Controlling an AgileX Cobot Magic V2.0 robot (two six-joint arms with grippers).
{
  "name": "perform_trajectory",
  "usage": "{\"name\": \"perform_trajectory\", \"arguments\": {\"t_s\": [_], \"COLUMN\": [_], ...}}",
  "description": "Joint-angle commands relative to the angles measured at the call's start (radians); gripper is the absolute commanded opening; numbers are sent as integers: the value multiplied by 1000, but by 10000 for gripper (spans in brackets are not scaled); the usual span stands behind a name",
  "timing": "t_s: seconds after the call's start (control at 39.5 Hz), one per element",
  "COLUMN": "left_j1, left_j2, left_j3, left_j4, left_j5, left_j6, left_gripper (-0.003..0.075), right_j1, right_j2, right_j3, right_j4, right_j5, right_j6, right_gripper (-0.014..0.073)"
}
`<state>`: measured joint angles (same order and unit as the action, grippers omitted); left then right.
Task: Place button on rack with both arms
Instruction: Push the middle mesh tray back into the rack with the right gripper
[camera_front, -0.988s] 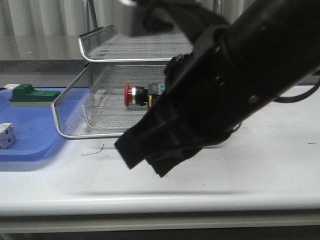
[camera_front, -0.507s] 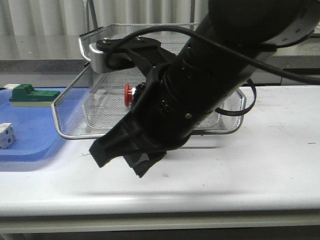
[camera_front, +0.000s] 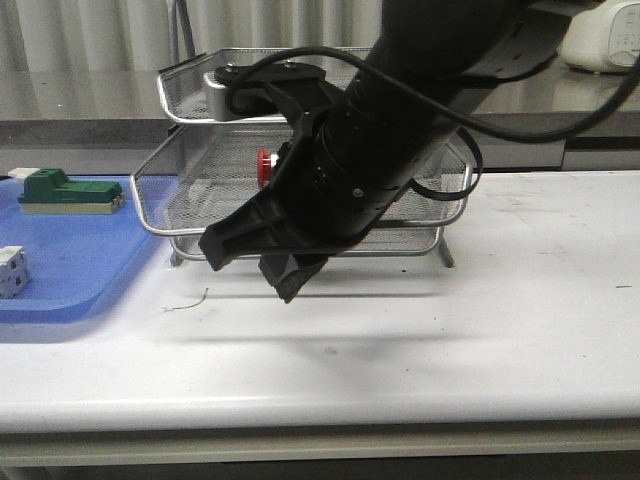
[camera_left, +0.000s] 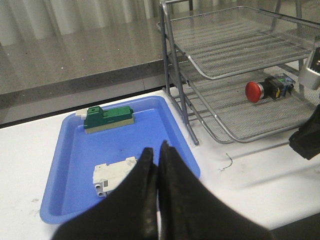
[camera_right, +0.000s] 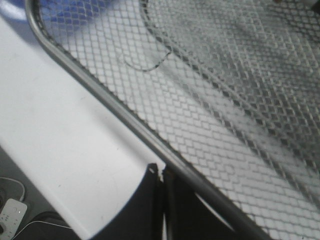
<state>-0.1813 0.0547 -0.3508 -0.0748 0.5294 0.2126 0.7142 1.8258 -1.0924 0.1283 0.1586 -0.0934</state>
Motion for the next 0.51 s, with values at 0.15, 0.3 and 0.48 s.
{"name": "perform_trajectory", "arguments": {"t_s": [0.15, 0.3, 0.48], "left_j1": [1, 1, 1], "left_j2": [13, 13, 13], "left_j3": [-27, -27, -27], "left_j4": [-13, -13, -13], "left_j5": [-88, -88, -88], "left_j6": [-11, -11, -11], "left_gripper": [-19, -19, -19], "right_j1": [-47, -68, -87], "right_j2": [16, 40, 74], "right_j3": [-129, -176, -234], "right_j4": [-28, -28, -30], "right_j5": [-37, -36, -17], "right_j6": [-4, -4, -4], "right_gripper": [-61, -61, -61]}}
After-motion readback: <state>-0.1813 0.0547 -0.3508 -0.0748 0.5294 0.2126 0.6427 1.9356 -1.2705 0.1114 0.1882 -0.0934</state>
